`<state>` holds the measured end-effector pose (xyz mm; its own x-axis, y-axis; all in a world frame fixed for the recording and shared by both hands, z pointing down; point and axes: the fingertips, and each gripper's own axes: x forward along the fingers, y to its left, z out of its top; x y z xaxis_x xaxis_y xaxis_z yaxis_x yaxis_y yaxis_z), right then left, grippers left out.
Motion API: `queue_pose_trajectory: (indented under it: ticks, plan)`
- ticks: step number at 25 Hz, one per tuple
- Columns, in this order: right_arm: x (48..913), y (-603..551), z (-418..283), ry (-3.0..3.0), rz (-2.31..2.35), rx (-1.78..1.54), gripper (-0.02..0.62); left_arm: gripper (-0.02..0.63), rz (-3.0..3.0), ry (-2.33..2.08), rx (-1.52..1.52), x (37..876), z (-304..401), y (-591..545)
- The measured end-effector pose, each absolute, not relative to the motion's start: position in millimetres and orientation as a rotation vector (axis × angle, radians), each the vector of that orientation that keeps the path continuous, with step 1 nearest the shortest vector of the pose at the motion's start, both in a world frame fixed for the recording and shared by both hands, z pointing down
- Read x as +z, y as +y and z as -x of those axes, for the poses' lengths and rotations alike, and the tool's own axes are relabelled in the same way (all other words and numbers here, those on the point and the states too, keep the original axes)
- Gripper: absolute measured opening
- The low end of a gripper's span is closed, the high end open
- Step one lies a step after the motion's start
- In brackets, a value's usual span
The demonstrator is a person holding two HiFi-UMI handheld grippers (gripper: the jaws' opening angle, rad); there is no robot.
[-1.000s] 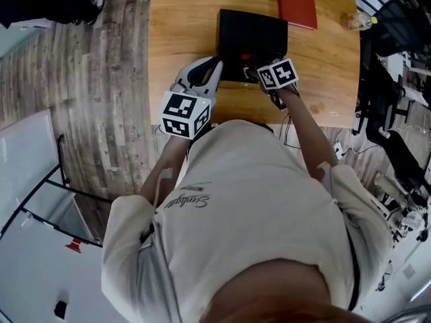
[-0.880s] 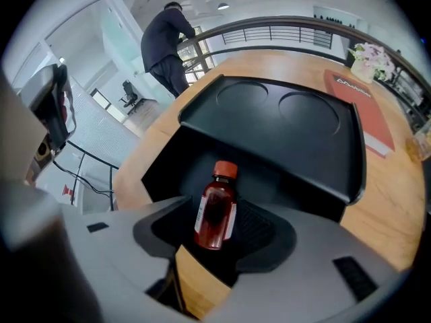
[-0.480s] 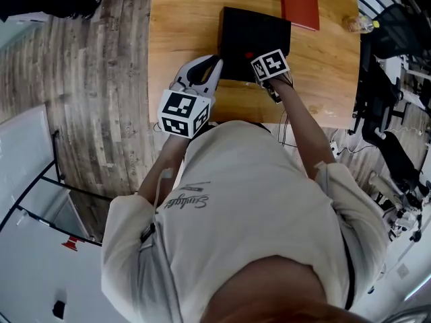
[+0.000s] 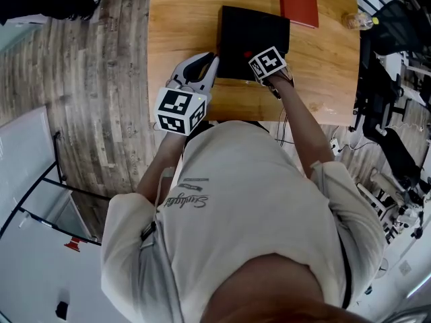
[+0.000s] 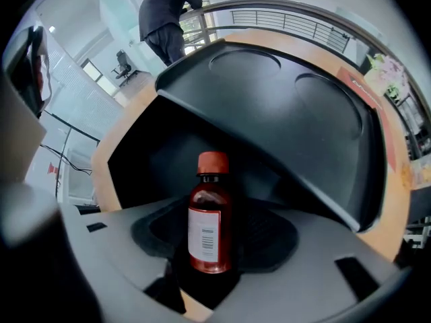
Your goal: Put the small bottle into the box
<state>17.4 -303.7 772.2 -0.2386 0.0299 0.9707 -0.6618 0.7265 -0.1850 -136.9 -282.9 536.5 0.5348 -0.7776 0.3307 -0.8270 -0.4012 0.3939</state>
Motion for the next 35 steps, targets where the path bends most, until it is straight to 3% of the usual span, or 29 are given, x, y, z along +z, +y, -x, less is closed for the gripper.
queue_pose_trajectory:
  ticks: [18, 35]
  plan:
    - [748.5, -287.4, -14.5, -1.911, -0.55, 0.69, 0.213, 0.041, -2.322, -1.419, 0.165, 491.4, 149.3, -268.4]
    - [597.4, -285.7, -36.3, -2.42, -0.829, 0.658, 0.213, 0.041, -2.395, -1.403, 0.222, 464.8, 116.5, -256.4]
